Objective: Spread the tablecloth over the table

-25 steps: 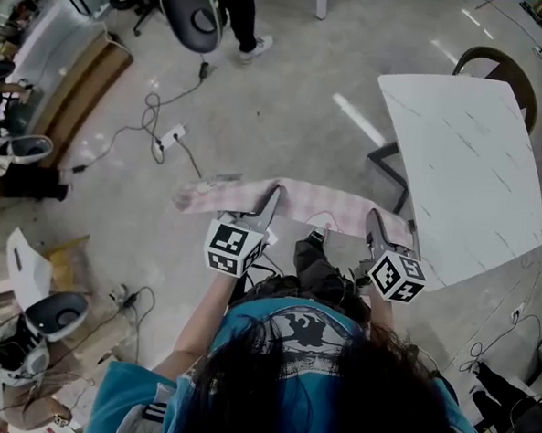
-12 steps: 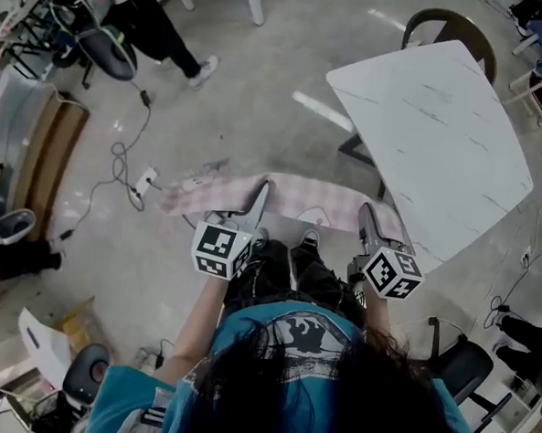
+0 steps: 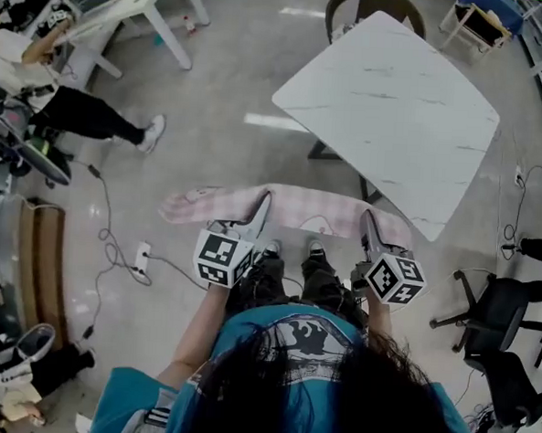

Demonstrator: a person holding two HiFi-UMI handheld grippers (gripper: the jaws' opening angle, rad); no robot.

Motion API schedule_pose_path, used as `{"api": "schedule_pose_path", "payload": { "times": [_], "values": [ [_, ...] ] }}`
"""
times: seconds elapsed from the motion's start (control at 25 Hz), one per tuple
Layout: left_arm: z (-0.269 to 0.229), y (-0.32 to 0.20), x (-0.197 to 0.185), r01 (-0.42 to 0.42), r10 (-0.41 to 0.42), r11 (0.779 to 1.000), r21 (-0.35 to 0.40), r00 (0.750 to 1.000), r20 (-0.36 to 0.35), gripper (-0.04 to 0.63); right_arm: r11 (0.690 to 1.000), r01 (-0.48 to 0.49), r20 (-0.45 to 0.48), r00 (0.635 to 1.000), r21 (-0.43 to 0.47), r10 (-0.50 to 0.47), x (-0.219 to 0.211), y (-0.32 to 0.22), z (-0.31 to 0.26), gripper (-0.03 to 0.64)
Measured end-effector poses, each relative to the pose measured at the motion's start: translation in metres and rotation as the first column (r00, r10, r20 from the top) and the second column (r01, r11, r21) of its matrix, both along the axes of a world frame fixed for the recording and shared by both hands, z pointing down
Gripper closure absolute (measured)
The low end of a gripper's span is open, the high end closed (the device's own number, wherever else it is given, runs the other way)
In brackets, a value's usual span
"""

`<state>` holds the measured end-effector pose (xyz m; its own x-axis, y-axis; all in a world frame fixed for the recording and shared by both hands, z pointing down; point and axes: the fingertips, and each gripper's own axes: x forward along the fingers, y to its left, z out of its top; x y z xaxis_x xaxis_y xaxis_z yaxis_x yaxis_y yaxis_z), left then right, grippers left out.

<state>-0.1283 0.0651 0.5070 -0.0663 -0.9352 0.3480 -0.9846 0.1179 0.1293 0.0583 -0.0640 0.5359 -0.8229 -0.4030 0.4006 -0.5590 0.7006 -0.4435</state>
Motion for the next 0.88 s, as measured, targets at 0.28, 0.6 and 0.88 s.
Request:
{"api": "schedule_pose_path", "payload": {
  "times": [0.28, 0.6, 0.88],
  "values": [
    [-0.028, -0.028, -0.004, -0.265, 0.261, 0.962, 0.071, 0.963, 0.058, 0.515, 0.98, -0.195, 0.046, 0.98, 0.038, 0.193, 0.02, 0.021, -0.025, 0.537],
    [-0.076, -0.062, -0.013, -0.47, 0.446, 0.866, 0.172, 0.88, 0.16, 0.515, 0.932, -0.324, 0.096, 0.945, 0.161, 0.312, 0.02, 0.03, -0.072, 0.534],
    [-0.135, -0.111, -0.014, -0.556, 0.516, 0.797, 0.234, 0.83, 0.213, 0.512, 0.896, -0.374, 0.113, 0.927, 0.241, 0.357, 0.02, -0.002, -0.131, 0.532]
  ]
}}
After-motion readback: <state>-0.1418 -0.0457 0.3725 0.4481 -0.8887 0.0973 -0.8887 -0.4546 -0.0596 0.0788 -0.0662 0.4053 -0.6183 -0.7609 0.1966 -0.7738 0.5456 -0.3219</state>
